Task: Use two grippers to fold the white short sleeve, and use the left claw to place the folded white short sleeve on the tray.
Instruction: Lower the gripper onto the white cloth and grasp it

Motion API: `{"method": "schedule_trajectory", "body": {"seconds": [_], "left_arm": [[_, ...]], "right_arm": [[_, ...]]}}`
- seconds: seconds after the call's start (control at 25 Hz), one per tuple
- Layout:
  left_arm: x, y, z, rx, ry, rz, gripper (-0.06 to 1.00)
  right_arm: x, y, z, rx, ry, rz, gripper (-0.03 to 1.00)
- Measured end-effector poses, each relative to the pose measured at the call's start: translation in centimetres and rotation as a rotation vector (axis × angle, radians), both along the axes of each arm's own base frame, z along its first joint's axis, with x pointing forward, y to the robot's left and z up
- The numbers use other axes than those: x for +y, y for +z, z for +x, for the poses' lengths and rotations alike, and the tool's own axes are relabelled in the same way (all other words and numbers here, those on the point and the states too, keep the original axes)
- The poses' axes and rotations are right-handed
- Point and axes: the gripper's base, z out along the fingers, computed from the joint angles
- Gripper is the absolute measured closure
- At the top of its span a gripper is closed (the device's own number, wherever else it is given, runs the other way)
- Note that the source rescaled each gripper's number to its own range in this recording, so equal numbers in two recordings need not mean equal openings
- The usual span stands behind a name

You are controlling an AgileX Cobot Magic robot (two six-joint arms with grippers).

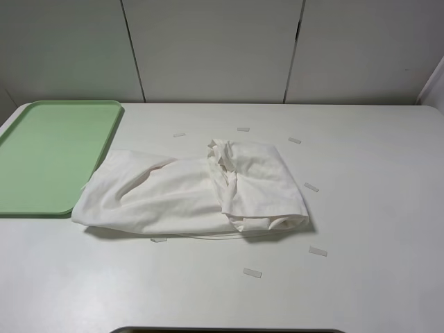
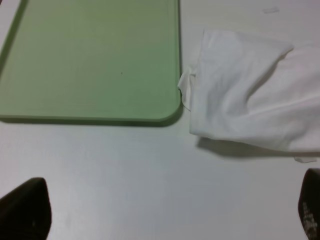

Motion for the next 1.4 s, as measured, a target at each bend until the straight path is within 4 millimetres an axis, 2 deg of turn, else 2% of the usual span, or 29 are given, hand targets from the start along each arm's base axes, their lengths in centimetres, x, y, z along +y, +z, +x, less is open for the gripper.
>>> {"method": "schedule_trajectory", "body": {"seconds": [1.12, 1.4], "left_arm": [[0.01, 0.0, -0.06, 0.0, -0.063, -0.001, -0.06], [-0.95, 0.25, -0.01, -0.026, -0.131, -0.101, -0.06]], "right_arm": [[-0.05, 0.0, 0.02, -0.002, -0.003, -0.006, -0.03], [-0.05, 0.0, 0.02, -0.002, -0.003, -0.006, -0.03]]}}
